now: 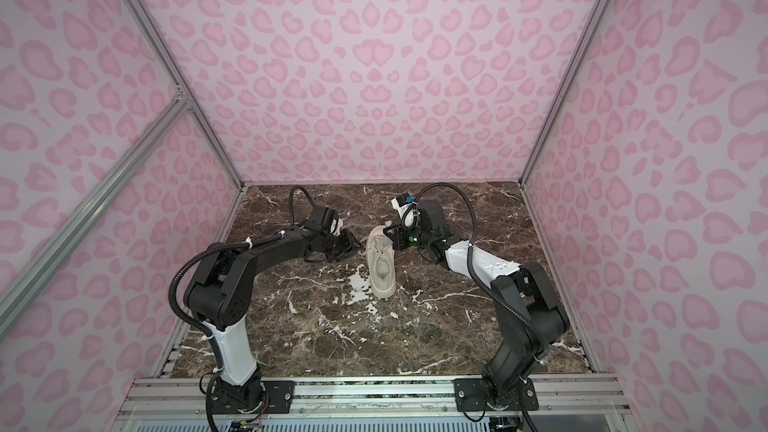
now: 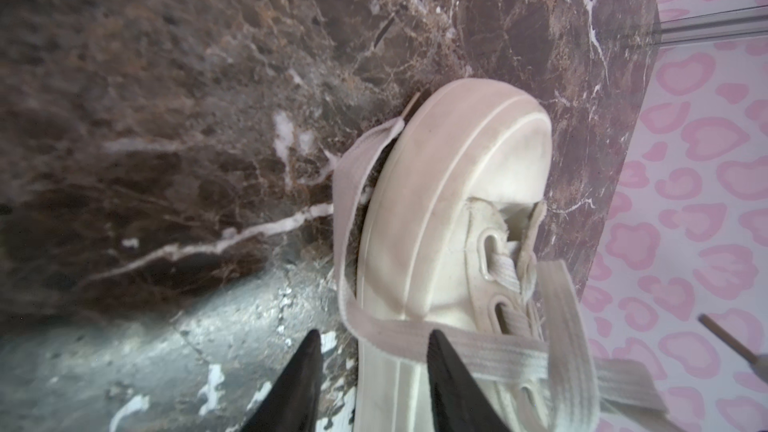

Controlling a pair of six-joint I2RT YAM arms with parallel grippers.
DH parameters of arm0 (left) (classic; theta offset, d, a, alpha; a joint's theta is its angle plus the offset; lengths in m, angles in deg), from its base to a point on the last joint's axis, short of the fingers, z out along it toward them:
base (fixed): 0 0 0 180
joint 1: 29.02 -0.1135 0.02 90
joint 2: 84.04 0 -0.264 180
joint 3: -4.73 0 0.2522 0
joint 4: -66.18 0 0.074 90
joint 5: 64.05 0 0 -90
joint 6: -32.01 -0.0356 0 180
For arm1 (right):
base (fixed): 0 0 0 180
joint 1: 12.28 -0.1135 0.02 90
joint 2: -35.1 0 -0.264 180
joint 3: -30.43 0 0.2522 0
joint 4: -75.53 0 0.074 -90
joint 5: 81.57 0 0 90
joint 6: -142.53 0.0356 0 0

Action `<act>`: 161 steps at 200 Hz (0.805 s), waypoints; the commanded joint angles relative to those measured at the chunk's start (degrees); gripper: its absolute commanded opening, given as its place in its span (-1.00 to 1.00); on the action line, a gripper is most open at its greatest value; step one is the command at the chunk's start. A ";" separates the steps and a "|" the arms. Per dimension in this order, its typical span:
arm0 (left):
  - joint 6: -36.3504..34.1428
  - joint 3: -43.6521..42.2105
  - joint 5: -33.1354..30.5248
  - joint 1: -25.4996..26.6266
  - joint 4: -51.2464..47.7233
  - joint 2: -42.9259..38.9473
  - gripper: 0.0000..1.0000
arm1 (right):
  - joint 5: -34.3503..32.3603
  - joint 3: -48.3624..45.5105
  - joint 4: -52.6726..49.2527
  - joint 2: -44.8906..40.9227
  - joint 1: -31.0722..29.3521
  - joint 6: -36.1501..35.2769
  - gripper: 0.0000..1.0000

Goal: Tie the shoes

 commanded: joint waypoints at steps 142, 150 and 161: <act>17.13 -7.04 3.80 -0.31 17.58 2.48 -0.21 | 0.11 -0.57 0.98 -0.25 0.02 -0.21 -0.98; 17.67 -7.03 3.90 -0.33 18.68 3.03 -0.25 | 0.19 -0.57 0.99 -0.16 0.01 -0.21 -0.98; 18.01 -6.69 4.01 -0.28 19.49 3.61 -0.41 | 0.23 -0.64 0.88 -0.23 0.03 -0.13 -0.98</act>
